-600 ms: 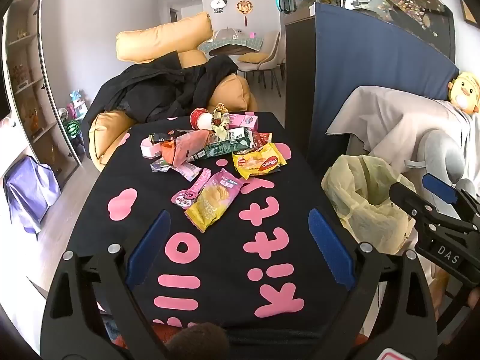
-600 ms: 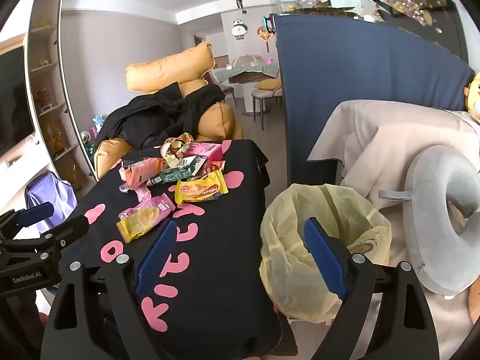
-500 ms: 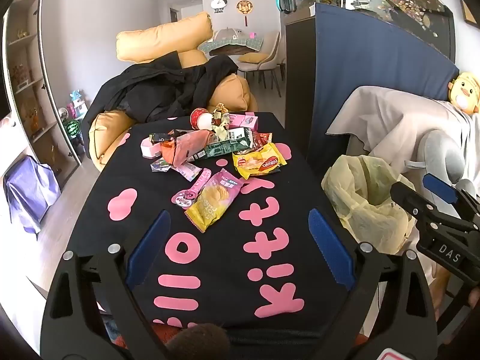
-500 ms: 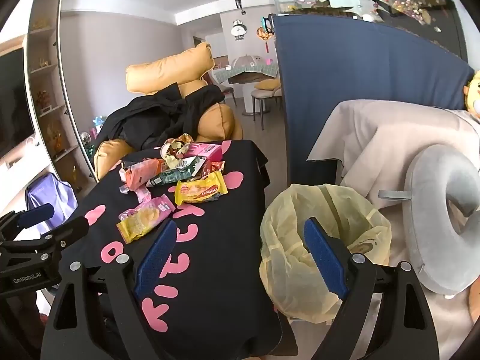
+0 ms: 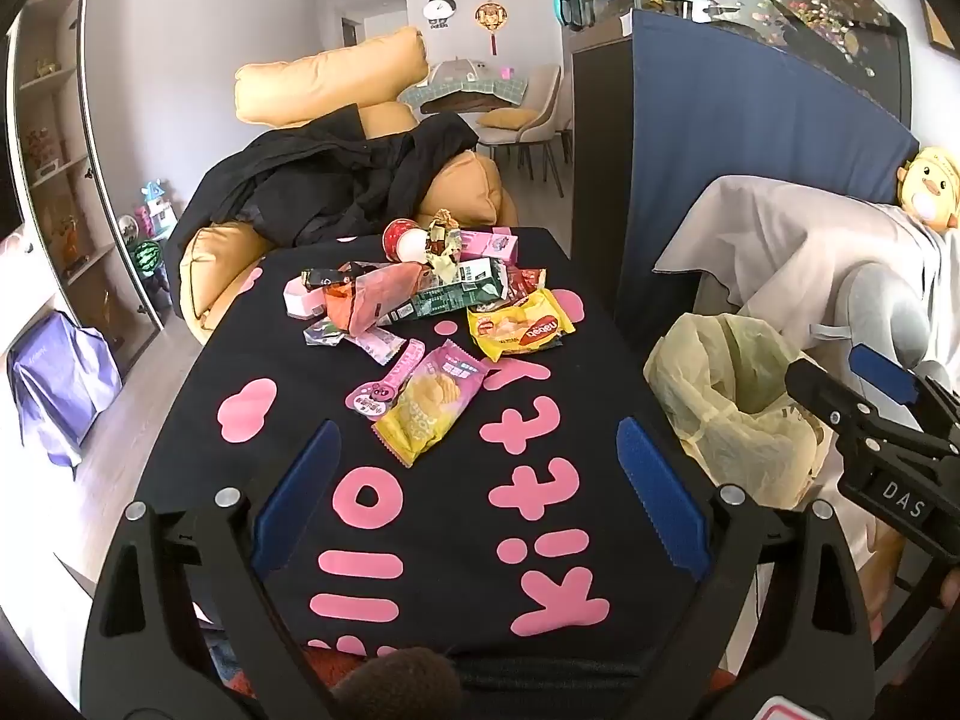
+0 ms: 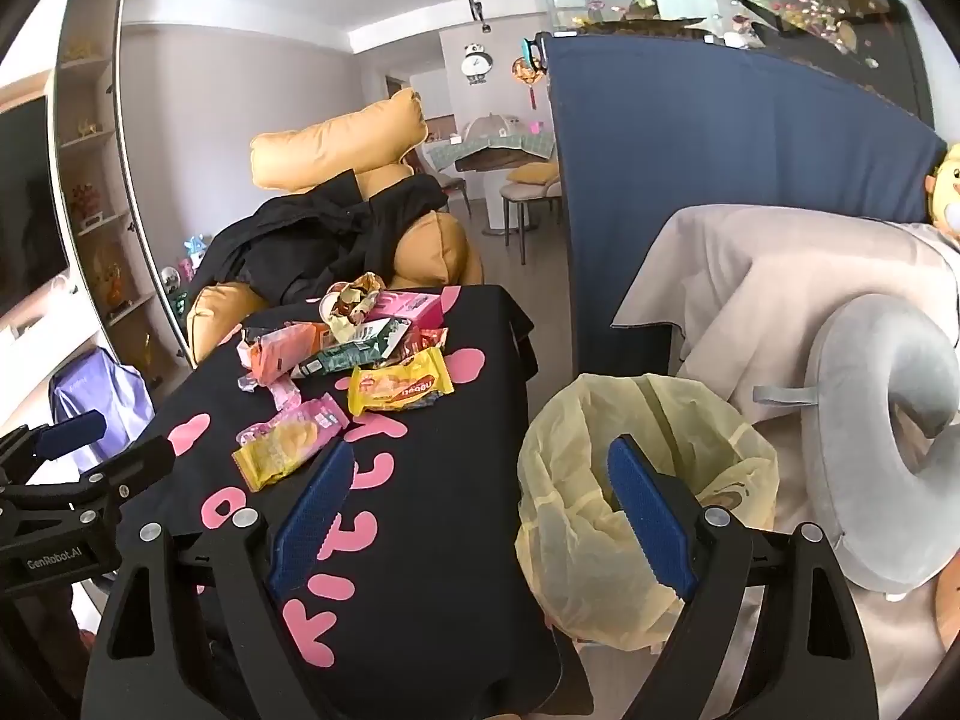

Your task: Collect trash

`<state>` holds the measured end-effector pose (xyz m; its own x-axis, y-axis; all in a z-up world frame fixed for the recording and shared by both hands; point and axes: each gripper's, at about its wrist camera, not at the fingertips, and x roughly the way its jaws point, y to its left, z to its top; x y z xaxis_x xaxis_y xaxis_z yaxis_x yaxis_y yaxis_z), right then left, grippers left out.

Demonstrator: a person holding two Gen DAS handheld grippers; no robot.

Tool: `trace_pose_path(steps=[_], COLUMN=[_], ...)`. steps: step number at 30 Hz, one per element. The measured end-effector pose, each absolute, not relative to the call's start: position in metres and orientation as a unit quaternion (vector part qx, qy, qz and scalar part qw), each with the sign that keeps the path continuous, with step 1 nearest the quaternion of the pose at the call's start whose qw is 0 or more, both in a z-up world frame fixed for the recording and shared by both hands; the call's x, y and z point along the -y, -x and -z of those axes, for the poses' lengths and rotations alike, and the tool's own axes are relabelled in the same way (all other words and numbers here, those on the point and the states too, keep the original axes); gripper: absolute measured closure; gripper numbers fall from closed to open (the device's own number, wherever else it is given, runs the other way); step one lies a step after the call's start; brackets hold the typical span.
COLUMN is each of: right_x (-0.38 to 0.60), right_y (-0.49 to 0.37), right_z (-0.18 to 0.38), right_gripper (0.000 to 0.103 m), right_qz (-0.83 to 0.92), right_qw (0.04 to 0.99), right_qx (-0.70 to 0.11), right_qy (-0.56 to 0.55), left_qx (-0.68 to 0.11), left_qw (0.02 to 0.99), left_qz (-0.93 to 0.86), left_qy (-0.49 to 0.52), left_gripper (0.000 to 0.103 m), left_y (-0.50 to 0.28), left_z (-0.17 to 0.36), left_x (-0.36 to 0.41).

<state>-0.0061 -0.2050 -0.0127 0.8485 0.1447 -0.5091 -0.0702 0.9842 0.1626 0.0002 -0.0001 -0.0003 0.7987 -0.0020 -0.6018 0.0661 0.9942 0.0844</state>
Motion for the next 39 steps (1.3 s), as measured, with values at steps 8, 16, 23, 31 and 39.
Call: trace_pose_path(steps=[8, 16, 23, 31, 39], right_x=[0.2030, 0.2031, 0.2038, 0.2043, 0.2067], right_y=[0.0059, 0.0058, 0.0053, 0.0048, 0.0049], right_z=[0.0149, 0.0157, 0.0154, 0.0168, 0.0171], right_gripper=[0.020, 0.020, 0.020, 0.020, 0.020], right_qz=[-0.058, -0.058, -0.058, -0.058, -0.056], right_qw=[0.959, 0.958, 0.958, 0.958, 0.958], right_qx=[-0.271, -0.272, -0.272, -0.274, -0.273], right_qy=[-0.068, -0.069, -0.068, -0.069, -0.071], left_qx=[-0.316, -0.316, -0.316, -0.316, -0.316], left_qw=[0.947, 0.947, 0.947, 0.947, 0.947], left_qz=[0.018, 0.018, 0.018, 0.018, 0.018], left_qy=[-0.050, -0.050, -0.050, -0.050, -0.050], left_gripper=[0.013, 0.014, 0.014, 0.014, 0.014], left_y=[0.0001, 0.0002, 0.0001, 0.0001, 0.0001], left_z=[0.0001, 0.0000, -0.0001, 0.0000, -0.0001], left_x=[-0.0001, 0.0000, -0.0001, -0.0001, -0.0002])
